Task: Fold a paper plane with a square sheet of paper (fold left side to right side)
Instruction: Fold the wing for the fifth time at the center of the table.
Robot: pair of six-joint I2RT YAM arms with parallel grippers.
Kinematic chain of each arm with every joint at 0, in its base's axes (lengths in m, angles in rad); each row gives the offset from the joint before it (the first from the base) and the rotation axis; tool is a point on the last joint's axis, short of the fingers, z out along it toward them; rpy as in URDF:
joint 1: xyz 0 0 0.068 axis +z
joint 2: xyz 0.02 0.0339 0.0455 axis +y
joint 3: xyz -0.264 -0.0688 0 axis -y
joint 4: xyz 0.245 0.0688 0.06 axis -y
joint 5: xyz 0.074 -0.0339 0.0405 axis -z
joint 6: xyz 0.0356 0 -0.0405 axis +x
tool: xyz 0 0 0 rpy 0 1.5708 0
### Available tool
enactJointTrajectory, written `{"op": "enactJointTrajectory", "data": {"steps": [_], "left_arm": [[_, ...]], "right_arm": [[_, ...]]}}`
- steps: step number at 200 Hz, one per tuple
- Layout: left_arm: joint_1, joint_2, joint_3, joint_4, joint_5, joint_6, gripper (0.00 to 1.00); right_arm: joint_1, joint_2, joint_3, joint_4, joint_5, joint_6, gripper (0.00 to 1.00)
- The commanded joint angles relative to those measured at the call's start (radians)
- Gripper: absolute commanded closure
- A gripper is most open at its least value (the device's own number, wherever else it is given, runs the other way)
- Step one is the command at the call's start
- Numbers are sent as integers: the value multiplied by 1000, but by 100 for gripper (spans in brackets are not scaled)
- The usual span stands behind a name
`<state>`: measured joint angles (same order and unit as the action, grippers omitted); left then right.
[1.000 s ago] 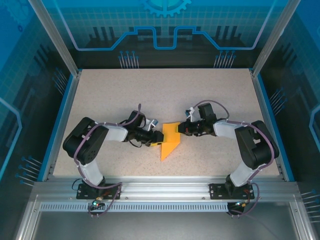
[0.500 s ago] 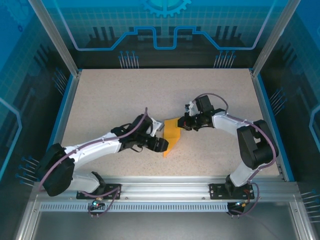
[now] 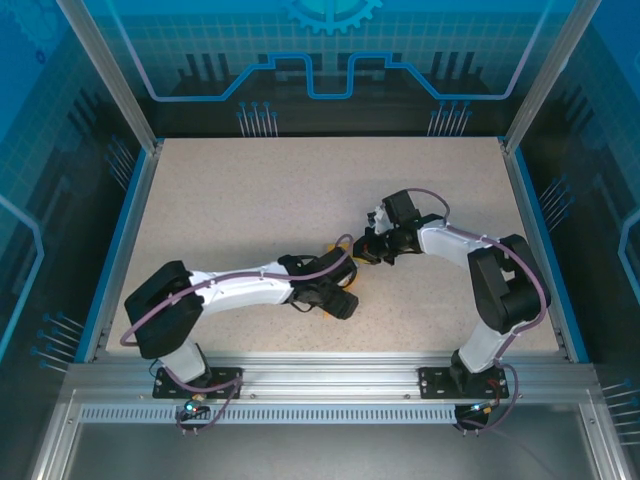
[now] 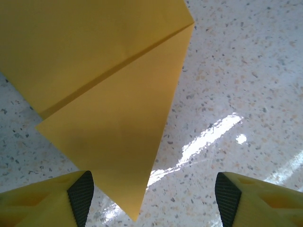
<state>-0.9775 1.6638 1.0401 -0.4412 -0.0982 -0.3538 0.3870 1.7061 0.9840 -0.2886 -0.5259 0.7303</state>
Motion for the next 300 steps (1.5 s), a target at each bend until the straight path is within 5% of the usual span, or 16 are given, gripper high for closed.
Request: {"op": "enactJointTrajectory", "data": {"steps": [1,88,184,300], "left_arm": [[-24,47,55,-69,-77,-26,28],[-81,196,193,-210,-271,-42,34],[-85,253,235,-232,-266,-31,61],[-85,257,238,-229,-250,-21,82]], "right_arm": [[16,17,26,-27,12,20,99],[26,33,31,-11,4,24,99],[27,47,38,-24,11,13,100],[29,70,59,-53,29,-10,99]]}}
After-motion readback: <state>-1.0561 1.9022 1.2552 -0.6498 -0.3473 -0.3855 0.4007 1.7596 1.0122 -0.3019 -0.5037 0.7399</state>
